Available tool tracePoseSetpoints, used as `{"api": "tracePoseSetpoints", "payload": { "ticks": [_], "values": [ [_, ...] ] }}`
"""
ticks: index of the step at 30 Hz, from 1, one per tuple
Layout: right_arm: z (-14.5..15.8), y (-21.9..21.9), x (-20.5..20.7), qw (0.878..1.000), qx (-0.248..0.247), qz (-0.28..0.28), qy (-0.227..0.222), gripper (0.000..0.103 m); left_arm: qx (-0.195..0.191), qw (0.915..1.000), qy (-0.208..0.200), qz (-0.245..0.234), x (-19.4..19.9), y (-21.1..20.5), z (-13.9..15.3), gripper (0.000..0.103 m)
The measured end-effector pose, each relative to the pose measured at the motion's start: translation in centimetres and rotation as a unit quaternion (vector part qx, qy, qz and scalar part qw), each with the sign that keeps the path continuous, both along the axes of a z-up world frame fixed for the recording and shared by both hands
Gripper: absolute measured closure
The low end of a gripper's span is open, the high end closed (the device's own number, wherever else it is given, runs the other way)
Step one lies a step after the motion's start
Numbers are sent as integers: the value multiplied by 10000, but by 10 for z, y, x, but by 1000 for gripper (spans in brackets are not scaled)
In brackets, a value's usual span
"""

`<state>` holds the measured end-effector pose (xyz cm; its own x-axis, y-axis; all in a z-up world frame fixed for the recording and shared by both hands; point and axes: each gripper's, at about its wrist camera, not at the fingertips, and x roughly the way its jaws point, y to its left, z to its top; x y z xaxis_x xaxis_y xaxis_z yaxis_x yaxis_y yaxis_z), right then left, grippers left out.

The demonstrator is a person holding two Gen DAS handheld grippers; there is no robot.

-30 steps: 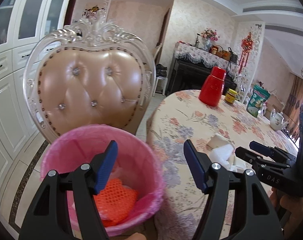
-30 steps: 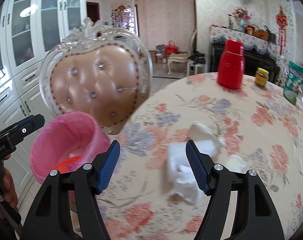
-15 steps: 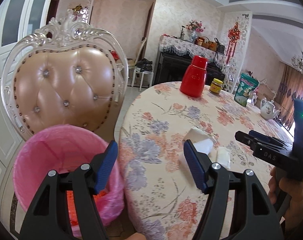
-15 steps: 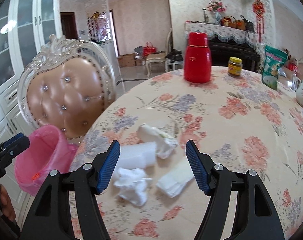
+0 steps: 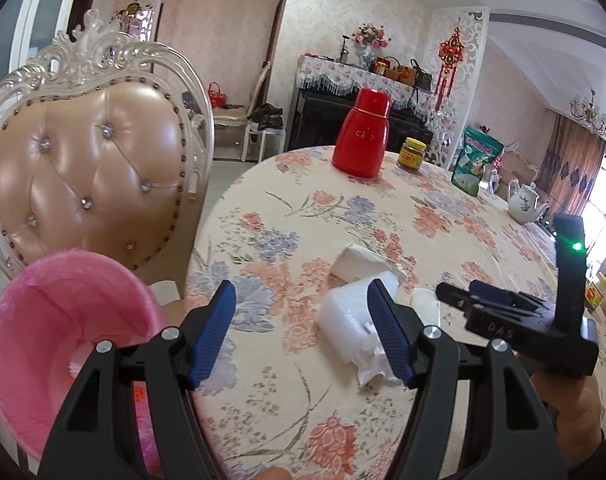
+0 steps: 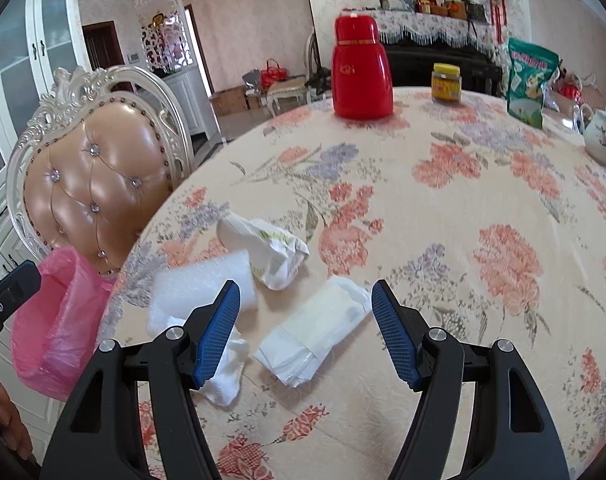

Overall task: Collect trash
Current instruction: 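Grasp the folded white napkin with the right tool while the left tool approaches the white foam sheet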

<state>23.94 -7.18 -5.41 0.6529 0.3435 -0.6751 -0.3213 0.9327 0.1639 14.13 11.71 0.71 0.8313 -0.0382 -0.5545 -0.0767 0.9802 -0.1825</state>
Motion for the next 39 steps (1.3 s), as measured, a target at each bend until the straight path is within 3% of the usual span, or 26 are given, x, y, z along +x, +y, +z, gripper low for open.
{"api": "tracePoseSetpoints", "payload": {
  "ticks": [18, 28, 30, 39],
  "values": [
    [-35, 15, 15, 9980, -279, 64, 566, 39, -155, 9994, 240, -194, 30, -7, -25, 37],
    [-41, 10, 19, 9968, -295, 64, 736, 51, -180, 9985, 361, -357, 46, -14, -34, 37],
    [-42, 9, 19, 9964, -391, 4, 751, 60, -171, 9983, 386, -397, 47, -17, -36, 37],
    [-39, 2, 19, 9969, -392, 0, 675, 64, -120, 9964, 556, -632, 64, -28, -45, 36]
  ]
}}
